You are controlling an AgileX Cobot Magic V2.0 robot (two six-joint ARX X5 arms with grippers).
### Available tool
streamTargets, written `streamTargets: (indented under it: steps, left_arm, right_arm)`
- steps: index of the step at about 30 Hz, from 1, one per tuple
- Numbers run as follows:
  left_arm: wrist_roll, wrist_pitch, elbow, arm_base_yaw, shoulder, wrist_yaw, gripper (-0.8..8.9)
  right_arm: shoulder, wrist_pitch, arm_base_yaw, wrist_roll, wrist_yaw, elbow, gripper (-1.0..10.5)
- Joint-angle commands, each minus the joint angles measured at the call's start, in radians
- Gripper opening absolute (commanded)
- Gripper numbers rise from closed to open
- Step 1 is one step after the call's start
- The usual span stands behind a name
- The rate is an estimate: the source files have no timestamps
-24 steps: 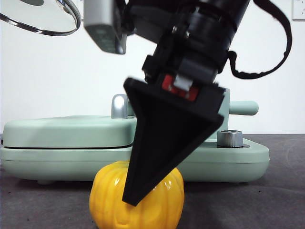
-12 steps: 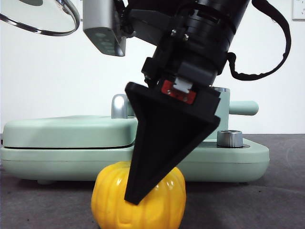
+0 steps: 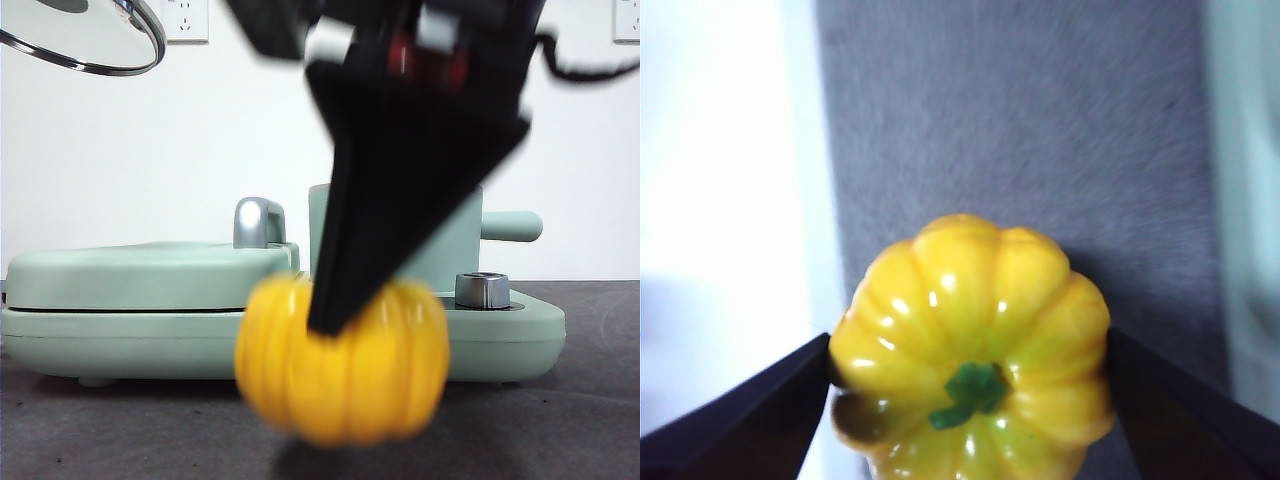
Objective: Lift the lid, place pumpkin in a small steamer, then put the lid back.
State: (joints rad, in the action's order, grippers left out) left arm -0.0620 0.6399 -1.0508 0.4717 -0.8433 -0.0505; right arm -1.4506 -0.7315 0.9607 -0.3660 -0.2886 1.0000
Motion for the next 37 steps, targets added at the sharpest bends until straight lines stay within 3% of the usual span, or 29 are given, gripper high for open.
streamTargets:
  steps: [1,9,13,17,27,37]
  left_arm:
    - [0.0,-0.034,-0.014,0.003,-0.001,-0.003,0.1]
    - [-0.001,-0.034,-0.014,0.003,-0.001,-0.003,0.1]
    - [0.0,-0.035,-0.014,0.003,-0.003,-0.003,0.1]
    - [0.0,-0.035,-0.014,0.003,-0.006,-0.003,0.1]
    - [0.0,-0.036,-0.014,0.003,-0.019,-0.003,0.1]
    - [-0.001,-0.037,-0.014,0.003,-0.026,-0.003,0.1]
  right_arm:
    - [0.058,-0.011,-0.003,0.119,0.014,0.016,3.7]
    - [0.221,-0.112,-0.08,0.293,0.167,0.096,3.7]
    - [0.229,-0.22,-0.144,0.333,0.203,0.215,3.7]
    - [0.215,-0.244,-0.205,0.33,0.24,0.324,3.7]
    - [0.032,-0.233,-0.342,0.302,0.239,0.568,3.7]
    - [-0.203,-0.172,-0.397,0.276,0.238,0.717,3.7]
